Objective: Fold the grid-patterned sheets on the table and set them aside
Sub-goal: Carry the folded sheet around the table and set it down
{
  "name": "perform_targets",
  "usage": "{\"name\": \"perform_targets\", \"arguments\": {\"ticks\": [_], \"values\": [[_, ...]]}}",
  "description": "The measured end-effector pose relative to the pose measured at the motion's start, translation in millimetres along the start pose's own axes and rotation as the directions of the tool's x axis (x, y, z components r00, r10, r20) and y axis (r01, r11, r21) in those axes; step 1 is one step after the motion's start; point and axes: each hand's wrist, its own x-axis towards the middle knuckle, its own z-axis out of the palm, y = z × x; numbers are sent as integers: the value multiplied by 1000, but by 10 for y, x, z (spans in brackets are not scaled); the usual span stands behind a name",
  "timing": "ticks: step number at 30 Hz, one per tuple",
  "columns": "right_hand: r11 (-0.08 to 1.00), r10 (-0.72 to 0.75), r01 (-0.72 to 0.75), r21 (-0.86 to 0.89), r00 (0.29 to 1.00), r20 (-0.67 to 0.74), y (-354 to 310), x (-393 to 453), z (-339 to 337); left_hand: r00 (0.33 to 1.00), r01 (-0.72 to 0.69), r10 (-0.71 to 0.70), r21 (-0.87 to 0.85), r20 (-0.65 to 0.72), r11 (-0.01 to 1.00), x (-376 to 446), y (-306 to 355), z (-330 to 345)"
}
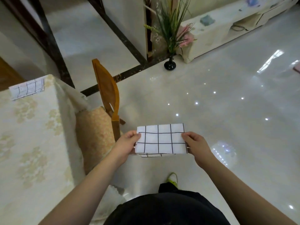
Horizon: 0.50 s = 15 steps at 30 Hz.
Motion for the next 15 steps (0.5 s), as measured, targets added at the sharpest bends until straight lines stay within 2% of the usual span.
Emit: {"name": "perform_targets", "arguments": {"ticks": [5, 8, 15], "values": [[998, -55, 57, -32, 997, 55, -508, 628, -235, 998, -49, 47, -41, -37, 998, 383, 476, 303], [997, -62, 65, -41, 996, 72, -721, 942, -273, 995, -70, 69, -5, -74, 998, 608, 632, 388], [991, -77, 91, -101, 988, 133, -1203, 1735, -61, 973, -114, 116, 22, -201, 993, 1284, 969, 308]]}}
